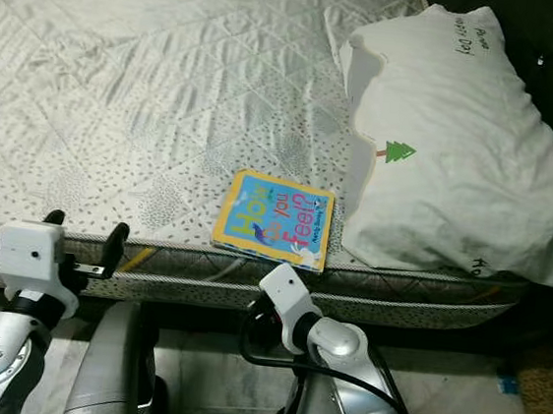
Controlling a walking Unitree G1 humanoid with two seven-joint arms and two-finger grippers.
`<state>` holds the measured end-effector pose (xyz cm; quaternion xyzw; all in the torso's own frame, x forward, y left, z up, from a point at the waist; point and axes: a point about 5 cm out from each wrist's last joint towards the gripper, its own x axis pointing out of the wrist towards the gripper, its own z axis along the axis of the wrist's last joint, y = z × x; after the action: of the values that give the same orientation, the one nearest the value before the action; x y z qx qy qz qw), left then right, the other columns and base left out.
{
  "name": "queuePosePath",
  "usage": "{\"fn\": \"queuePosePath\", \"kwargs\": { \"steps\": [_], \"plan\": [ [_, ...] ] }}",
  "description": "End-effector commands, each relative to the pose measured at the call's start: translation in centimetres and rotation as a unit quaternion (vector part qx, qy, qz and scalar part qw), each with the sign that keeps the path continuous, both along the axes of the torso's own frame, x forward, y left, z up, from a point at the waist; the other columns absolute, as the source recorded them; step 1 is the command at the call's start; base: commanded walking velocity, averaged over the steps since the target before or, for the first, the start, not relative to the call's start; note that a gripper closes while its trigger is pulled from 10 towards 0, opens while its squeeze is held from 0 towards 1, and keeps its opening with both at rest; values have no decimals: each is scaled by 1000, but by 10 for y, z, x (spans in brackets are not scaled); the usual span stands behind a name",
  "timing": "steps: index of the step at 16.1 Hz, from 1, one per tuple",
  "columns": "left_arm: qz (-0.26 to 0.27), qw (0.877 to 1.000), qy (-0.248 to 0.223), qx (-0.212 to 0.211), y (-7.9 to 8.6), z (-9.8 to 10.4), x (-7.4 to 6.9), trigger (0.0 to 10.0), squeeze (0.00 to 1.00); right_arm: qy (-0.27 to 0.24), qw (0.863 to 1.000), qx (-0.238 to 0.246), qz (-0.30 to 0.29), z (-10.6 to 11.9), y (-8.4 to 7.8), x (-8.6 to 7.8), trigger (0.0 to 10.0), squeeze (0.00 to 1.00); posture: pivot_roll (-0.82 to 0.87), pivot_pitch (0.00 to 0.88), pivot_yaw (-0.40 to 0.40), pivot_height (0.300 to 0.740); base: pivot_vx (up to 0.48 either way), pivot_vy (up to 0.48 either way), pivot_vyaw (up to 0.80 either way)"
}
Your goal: Clean up the room
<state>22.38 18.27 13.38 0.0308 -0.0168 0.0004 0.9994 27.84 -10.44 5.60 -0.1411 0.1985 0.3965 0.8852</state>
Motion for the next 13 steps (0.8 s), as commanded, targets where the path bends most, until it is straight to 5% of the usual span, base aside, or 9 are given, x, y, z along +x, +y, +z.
{"fn": "queuePosePath", "kwargs": {
  "steps": [1, 13],
  "plan": [
    [8, 1000, 5, 4, 3, 0, -4, 10000, 0, 9, 1000, -9, 9, -3, 1, -1, 10000, 0, 105, 228, -50, 534, 0, 0, 0],
    [11, 1000, 7, 1, 1, 1, -6, 10000, 0, -57, 997, -42, -32, 6, 5, 38, 10000, 0, 115, 239, -57, 534, 0, 0, 0]
  ]
}}
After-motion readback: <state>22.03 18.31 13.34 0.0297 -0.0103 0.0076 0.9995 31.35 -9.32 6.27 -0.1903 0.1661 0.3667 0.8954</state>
